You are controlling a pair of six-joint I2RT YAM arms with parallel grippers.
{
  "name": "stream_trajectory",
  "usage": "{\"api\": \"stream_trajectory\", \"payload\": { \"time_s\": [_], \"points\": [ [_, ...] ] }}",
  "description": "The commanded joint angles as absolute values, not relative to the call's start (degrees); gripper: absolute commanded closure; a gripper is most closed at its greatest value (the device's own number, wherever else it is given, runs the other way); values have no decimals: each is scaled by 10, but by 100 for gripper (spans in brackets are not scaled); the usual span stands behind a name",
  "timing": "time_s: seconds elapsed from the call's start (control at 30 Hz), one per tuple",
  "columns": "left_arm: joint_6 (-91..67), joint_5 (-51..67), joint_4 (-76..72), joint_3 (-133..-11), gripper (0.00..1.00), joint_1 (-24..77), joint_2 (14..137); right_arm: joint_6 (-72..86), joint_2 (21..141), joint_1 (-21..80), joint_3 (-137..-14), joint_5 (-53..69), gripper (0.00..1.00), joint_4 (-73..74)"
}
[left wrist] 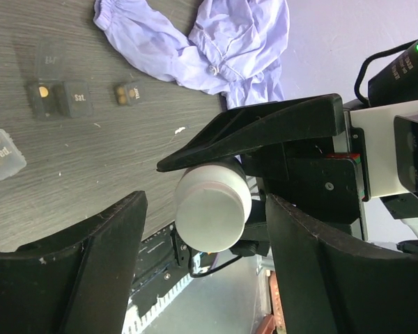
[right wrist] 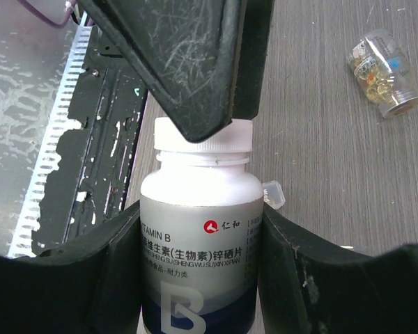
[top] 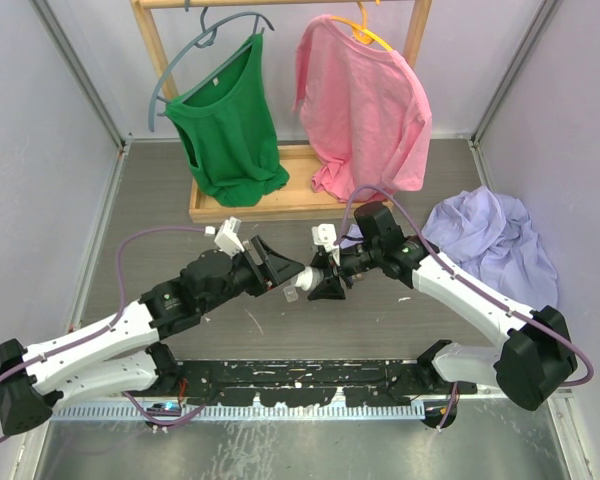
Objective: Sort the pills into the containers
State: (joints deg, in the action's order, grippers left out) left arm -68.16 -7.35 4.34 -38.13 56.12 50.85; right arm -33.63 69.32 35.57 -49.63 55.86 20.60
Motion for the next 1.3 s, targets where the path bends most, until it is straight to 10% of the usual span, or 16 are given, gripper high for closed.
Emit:
{"api": "stream_trajectory", "payload": {
  "time_s": [0.0, 0.83, 1.27],
  "points": [
    [-684, -86, 6, -409, 32, 568, 510, -330, 688, 357, -520, 563, 99, 182],
    [-662, -39, -14, -413, 60, 572, 538, -321, 688, 358, -522, 572, 99, 179],
    [-404, 137, -165, -325, 66, 547, 504, -308, 679, 355, -519, 628, 99, 172]
  ]
}}
